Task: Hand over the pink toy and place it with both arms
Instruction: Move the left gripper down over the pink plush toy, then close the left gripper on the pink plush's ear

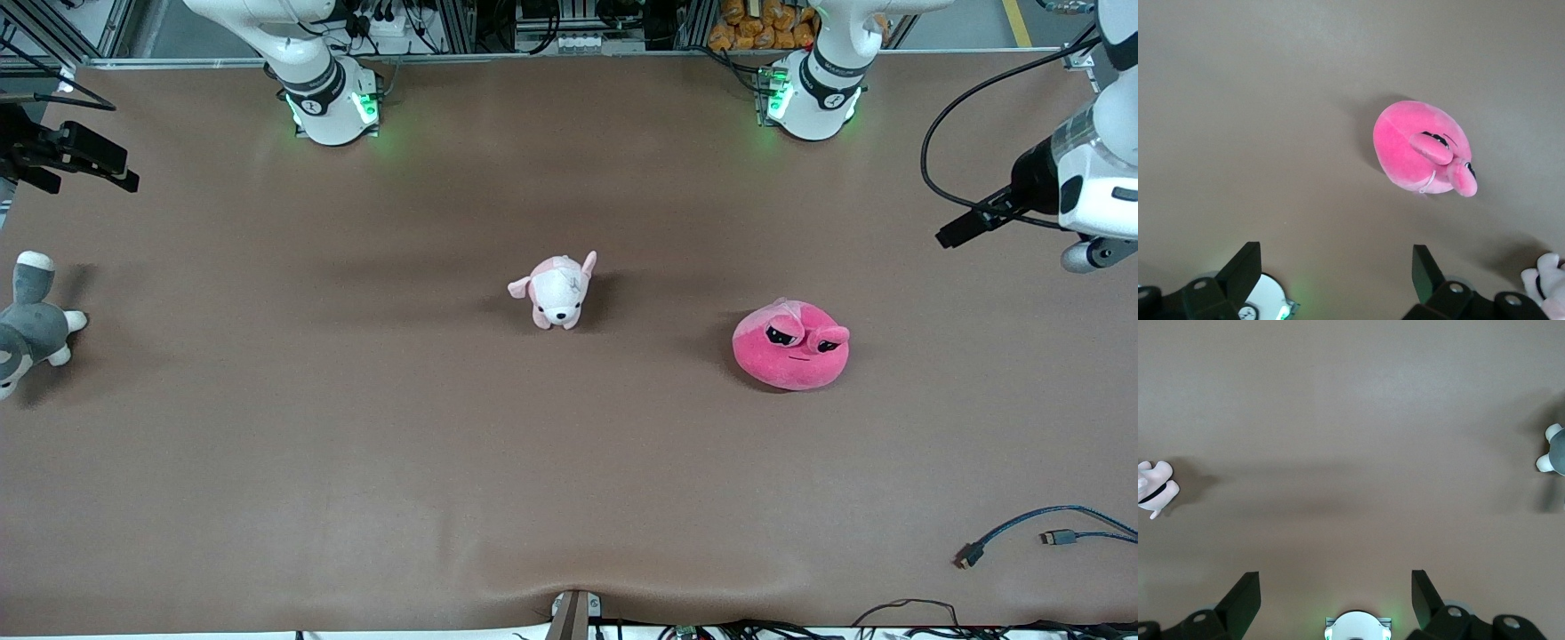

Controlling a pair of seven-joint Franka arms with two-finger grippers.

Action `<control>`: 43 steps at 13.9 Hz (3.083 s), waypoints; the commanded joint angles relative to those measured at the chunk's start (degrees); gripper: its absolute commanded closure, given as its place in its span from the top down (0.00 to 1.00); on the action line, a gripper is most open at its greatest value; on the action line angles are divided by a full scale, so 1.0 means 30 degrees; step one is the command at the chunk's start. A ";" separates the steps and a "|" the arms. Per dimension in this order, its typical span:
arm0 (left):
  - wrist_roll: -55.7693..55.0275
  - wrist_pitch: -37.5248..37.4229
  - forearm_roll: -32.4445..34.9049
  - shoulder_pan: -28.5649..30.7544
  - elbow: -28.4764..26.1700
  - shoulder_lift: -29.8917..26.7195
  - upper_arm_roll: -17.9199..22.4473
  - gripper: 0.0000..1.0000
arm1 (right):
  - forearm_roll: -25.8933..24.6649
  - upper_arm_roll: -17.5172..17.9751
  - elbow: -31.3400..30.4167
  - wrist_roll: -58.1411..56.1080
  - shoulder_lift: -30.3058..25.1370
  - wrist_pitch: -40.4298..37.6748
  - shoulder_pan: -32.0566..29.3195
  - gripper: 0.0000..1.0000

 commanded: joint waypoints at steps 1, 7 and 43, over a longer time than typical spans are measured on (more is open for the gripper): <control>-0.1136 0.1139 -0.0582 -0.0020 -0.1295 -0.0406 -0.0007 1.00 | 0.0056 0.0025 0.0351 0.0169 0.0096 -0.0238 -0.0031 1.00; -0.4355 0.2633 -0.1197 -0.0049 -0.2936 -0.0406 -0.0327 1.00 | 0.0056 0.0025 0.0351 0.0082 0.0096 -0.0209 -0.0090 1.00; -1.5905 0.9286 -0.5094 0.0243 -0.3701 0.6216 -0.0856 0.00 | 0.0114 0.0025 0.0351 0.0023 0.0242 -0.0238 -0.0031 1.00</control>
